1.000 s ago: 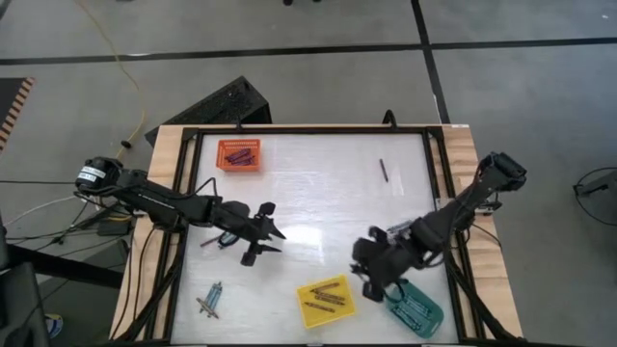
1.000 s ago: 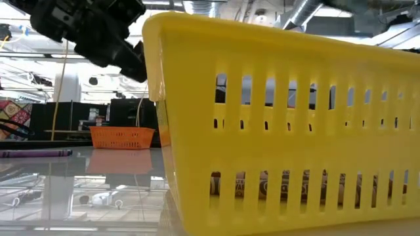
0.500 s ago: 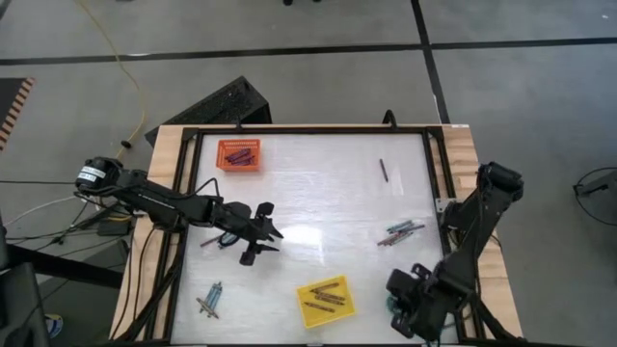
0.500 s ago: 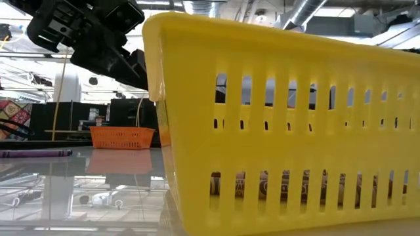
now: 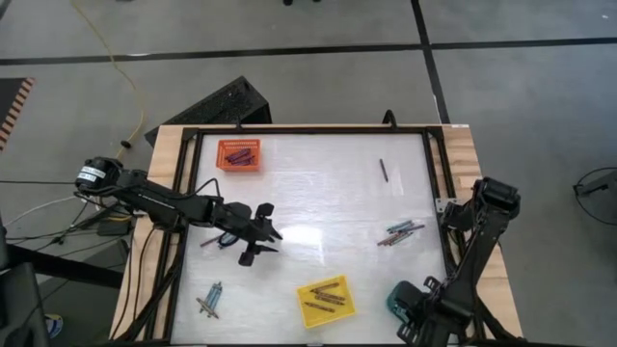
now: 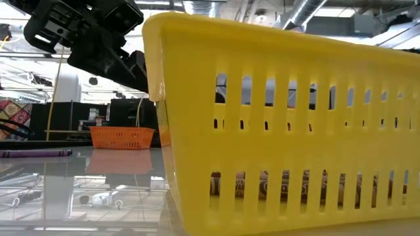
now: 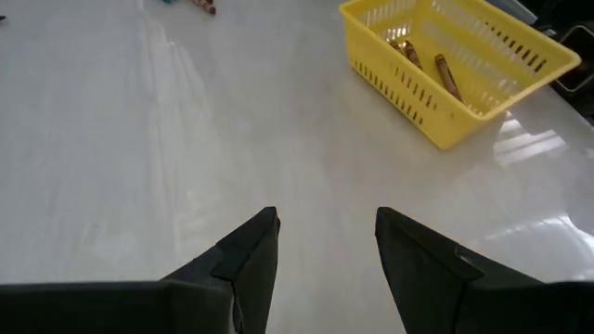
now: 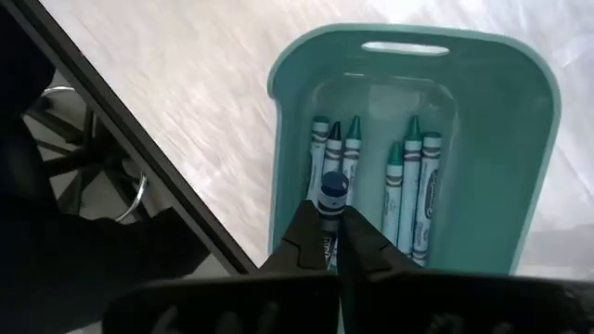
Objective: Sort crayons
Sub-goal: Put the blue crayon into the green bin, then put the purple crayon into the orange bin
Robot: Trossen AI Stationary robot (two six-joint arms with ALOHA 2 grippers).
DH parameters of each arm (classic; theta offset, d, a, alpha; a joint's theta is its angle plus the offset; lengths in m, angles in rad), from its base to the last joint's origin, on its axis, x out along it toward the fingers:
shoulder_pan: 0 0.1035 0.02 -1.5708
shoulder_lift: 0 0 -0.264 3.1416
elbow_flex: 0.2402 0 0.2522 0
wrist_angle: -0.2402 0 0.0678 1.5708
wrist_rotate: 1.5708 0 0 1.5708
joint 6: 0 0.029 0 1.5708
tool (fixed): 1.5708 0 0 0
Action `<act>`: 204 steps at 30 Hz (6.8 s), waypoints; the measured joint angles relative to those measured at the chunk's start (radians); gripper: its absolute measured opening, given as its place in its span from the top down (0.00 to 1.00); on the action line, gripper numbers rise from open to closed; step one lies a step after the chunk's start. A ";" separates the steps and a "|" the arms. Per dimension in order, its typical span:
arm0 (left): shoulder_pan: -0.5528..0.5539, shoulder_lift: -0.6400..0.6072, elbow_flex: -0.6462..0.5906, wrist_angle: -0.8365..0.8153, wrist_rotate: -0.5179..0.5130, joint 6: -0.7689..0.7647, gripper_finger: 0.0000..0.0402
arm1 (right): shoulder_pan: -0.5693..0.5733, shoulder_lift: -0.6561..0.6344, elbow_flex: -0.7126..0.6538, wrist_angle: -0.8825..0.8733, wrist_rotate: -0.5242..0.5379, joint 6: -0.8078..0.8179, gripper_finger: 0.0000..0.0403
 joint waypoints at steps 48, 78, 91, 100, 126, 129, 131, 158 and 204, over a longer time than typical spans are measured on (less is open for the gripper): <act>-0.148 -0.325 0.000 -1.229 -0.169 -0.807 0.66 | -0.012 0.004 0.000 -0.149 0.006 -0.013 0.83; -0.224 -0.189 -0.131 -1.050 -0.059 -0.906 0.66 | -0.012 0.004 0.000 -0.142 0.058 -0.029 0.83; -0.224 -0.206 -0.129 -1.060 -0.118 -0.889 0.98 | -0.012 0.004 0.000 -0.146 0.073 -0.031 0.83; -0.177 -0.207 -0.128 -1.062 -0.183 -0.864 0.99 | -0.012 0.004 0.000 -0.146 0.085 -0.036 0.83; -0.010 -0.205 0.032 -1.035 -0.534 -0.671 1.00 | -0.021 0.004 0.000 -0.171 0.120 -0.037 0.83; 0.026 -0.205 0.065 -1.010 -0.571 -0.617 1.00 | -0.031 0.004 0.000 -0.187 0.120 -0.037 0.83; 0.051 -0.206 0.087 -0.978 -0.594 -0.575 1.00 | -0.033 0.004 0.000 -0.199 0.120 -0.037 0.83; 0.679 -0.195 0.127 -0.653 -0.389 -0.023 1.00 | -0.039 0.004 0.000 -0.267 0.246 -0.027 0.83; 1.003 0.143 0.421 -0.927 -0.264 0.344 0.99 | -0.076 0.004 0.000 -0.283 0.280 -0.063 0.83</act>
